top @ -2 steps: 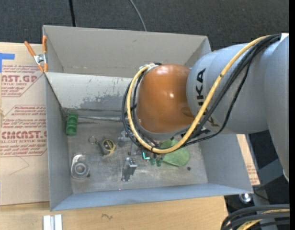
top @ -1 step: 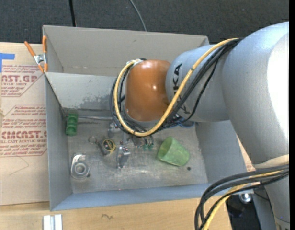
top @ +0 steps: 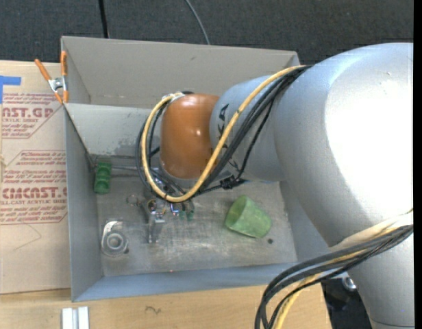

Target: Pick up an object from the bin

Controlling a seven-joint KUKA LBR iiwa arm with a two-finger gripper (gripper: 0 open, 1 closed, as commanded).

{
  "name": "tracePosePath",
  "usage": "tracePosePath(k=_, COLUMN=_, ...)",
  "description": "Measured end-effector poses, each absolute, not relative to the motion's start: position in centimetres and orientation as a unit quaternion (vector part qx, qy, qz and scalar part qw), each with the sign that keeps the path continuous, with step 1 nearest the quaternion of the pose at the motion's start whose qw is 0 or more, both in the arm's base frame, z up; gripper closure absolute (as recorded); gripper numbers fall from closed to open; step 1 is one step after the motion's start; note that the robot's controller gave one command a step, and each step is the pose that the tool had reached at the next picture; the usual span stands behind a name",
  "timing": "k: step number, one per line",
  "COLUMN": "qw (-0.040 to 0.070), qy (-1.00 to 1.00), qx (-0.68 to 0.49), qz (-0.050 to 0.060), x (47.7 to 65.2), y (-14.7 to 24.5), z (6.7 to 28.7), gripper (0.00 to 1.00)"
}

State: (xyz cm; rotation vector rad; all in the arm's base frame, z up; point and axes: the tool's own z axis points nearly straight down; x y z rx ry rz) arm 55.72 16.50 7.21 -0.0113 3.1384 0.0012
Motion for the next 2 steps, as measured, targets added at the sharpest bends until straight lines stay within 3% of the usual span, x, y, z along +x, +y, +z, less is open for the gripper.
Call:
tracePosePath(k=1, qw=0.003, qy=1.000, qx=-0.004, qz=0.002, x=55.8, y=16.6, z=7.4, gripper=1.00)
tracePosePath(k=2, qw=0.004, qy=0.999, qx=-0.042, qz=0.001, x=55.3, y=18.4, z=22.8, gripper=1.00)
